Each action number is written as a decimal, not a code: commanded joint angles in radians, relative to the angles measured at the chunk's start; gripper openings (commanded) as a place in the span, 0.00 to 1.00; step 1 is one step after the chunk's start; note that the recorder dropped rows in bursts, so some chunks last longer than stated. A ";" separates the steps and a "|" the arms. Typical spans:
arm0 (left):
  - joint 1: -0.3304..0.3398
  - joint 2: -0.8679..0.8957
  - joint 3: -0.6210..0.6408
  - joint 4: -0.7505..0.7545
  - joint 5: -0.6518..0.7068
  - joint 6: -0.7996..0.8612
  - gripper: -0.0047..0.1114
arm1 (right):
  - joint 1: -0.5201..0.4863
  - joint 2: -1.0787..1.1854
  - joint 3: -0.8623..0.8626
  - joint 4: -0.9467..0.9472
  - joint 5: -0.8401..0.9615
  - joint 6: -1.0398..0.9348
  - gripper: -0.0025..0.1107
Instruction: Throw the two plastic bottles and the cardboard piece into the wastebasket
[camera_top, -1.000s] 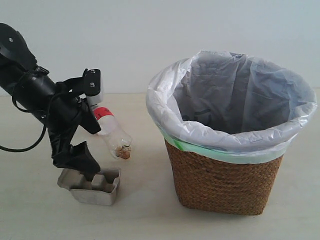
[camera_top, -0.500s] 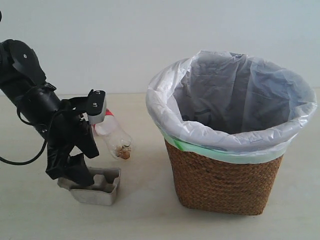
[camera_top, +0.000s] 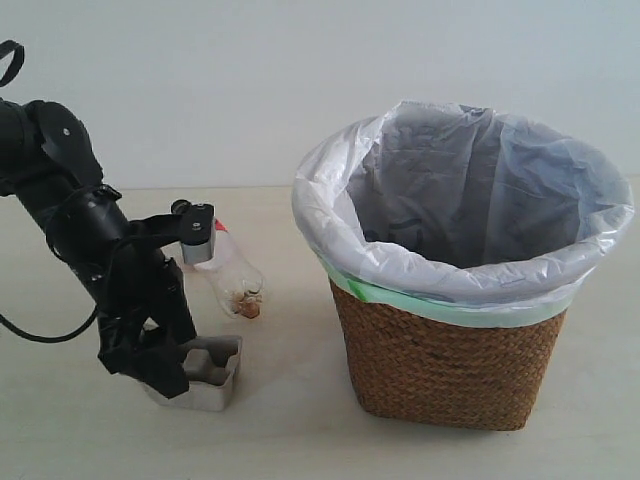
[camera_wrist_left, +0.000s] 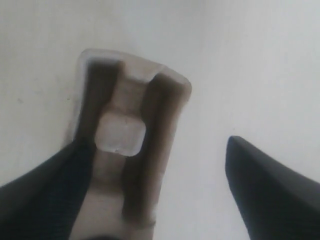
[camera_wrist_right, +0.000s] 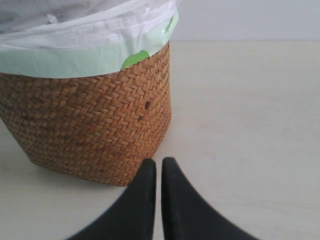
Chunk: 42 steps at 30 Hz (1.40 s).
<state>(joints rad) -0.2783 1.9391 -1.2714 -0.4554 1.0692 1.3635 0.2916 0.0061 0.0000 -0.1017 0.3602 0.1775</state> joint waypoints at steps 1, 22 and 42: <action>-0.002 0.003 0.005 0.049 -0.001 -0.029 0.63 | -0.003 -0.006 0.000 -0.006 -0.003 -0.001 0.02; -0.002 0.003 0.002 0.046 -0.120 -0.036 0.70 | -0.003 -0.006 0.000 -0.006 -0.003 -0.001 0.02; -0.002 0.003 0.036 0.054 -0.119 0.163 0.73 | -0.003 -0.006 0.000 -0.006 -0.003 -0.001 0.02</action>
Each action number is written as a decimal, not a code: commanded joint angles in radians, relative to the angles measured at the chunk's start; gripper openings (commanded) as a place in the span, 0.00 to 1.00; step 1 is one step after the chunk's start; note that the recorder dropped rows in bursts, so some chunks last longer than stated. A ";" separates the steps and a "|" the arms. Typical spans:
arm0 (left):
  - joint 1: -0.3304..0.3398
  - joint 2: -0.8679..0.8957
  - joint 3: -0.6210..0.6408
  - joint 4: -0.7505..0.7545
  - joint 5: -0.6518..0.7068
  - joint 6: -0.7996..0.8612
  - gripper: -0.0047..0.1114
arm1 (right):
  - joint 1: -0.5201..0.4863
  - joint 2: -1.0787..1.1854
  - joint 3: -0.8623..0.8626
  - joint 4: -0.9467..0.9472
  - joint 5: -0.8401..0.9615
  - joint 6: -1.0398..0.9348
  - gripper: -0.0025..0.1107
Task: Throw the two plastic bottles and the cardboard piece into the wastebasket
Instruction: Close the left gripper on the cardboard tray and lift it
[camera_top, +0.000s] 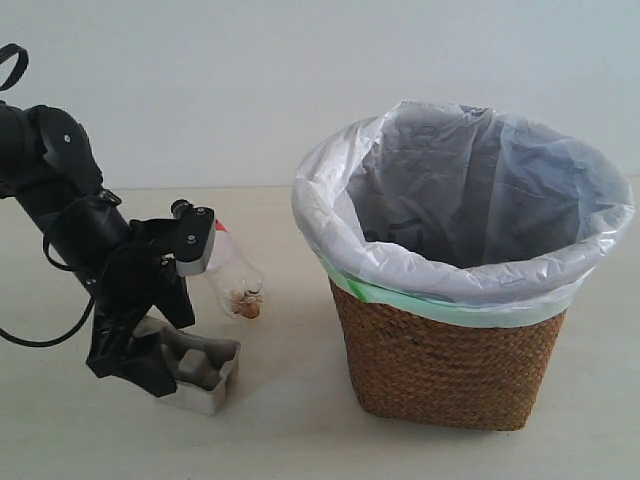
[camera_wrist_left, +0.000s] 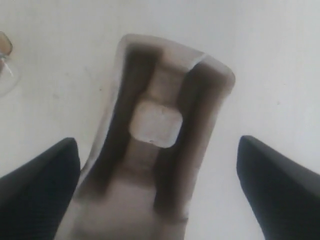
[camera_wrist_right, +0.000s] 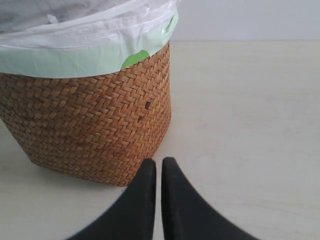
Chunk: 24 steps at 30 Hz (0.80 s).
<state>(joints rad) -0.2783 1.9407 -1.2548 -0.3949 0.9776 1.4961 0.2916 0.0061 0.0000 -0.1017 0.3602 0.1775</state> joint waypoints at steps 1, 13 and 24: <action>-0.002 0.002 0.021 -0.006 -0.035 0.045 0.73 | -0.003 -0.006 0.000 -0.006 -0.003 -0.001 0.02; -0.002 0.010 0.023 -0.011 -0.066 0.116 0.73 | -0.003 -0.006 0.000 -0.006 -0.003 -0.001 0.02; -0.034 0.060 0.023 -0.009 -0.064 0.114 0.73 | -0.003 -0.006 0.000 -0.006 -0.003 -0.001 0.02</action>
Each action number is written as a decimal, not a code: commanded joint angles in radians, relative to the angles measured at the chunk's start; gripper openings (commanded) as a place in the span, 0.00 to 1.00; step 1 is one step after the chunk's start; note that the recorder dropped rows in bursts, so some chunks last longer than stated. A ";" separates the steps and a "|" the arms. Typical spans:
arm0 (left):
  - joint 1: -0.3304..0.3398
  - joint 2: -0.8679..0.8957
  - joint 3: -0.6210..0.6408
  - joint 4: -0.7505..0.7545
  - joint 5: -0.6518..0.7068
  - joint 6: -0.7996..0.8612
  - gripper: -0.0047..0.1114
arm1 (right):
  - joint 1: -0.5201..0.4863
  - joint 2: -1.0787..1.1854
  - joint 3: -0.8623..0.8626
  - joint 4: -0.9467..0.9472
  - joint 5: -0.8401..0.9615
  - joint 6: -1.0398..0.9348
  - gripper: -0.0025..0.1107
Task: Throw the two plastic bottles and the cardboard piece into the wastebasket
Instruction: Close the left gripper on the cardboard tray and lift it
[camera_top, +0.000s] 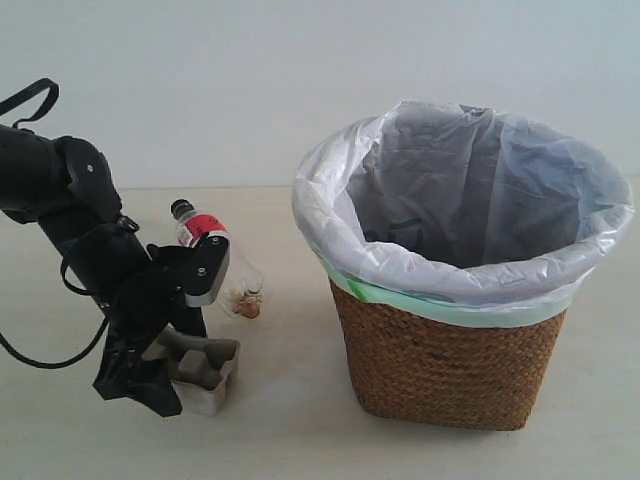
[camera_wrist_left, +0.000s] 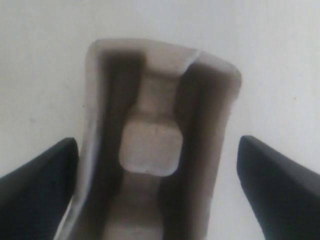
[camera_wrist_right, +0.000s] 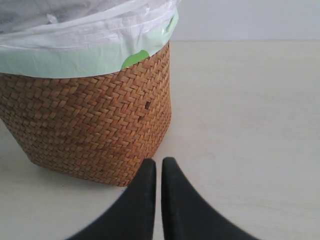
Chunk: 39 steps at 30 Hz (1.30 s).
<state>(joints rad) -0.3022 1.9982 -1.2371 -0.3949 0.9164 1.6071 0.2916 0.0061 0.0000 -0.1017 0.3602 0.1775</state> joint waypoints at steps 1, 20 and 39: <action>-0.010 0.002 0.005 -0.009 -0.005 0.000 0.73 | -0.003 -0.006 0.000 -0.006 -0.003 -0.001 0.02; -0.010 0.004 0.005 -0.059 -0.038 0.001 0.73 | -0.003 -0.006 0.000 -0.006 -0.003 -0.001 0.02; -0.010 0.034 0.005 0.014 -0.017 -0.056 0.72 | -0.003 -0.006 0.000 -0.006 -0.003 -0.001 0.02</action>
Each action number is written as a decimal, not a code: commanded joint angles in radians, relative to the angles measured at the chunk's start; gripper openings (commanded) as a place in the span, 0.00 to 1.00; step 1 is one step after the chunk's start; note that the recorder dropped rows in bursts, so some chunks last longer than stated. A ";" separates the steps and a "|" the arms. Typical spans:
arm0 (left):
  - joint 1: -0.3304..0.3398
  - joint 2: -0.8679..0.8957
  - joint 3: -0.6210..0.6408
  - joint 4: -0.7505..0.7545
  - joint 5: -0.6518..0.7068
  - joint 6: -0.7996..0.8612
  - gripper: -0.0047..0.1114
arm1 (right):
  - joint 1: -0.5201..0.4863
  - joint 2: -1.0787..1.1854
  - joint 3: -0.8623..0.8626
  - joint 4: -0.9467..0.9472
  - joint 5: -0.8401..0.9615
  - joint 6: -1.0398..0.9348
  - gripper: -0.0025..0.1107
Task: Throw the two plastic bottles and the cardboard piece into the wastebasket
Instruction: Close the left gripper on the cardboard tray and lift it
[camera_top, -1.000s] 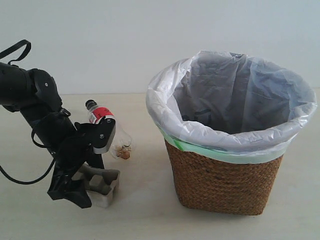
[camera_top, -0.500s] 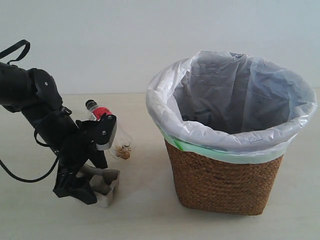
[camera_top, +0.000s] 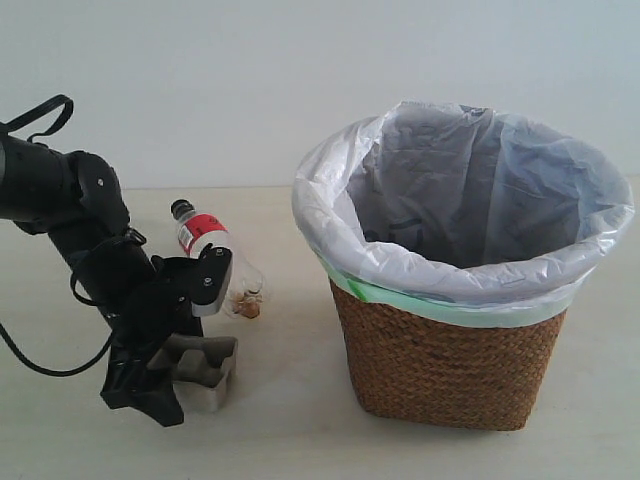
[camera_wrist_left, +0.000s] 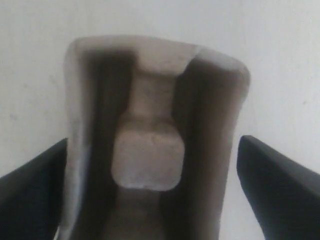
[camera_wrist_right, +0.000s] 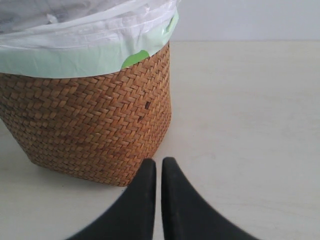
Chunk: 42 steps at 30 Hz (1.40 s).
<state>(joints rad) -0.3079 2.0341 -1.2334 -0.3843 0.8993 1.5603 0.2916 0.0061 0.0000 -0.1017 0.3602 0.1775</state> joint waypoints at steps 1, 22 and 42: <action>-0.004 -0.002 0.001 0.003 -0.002 -0.009 0.70 | -0.003 -0.006 0.000 -0.006 -0.003 -0.001 0.02; -0.004 -0.002 0.001 -0.026 -0.007 -0.009 0.07 | -0.003 -0.006 0.000 -0.006 -0.003 -0.001 0.02; 0.075 -0.008 -0.001 -0.083 -0.136 -0.943 0.07 | -0.003 -0.006 0.000 -0.006 -0.003 -0.001 0.02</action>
<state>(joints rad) -0.2588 2.0339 -1.2334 -0.4589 0.7834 0.7187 0.2916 0.0061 0.0000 -0.1017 0.3602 0.1775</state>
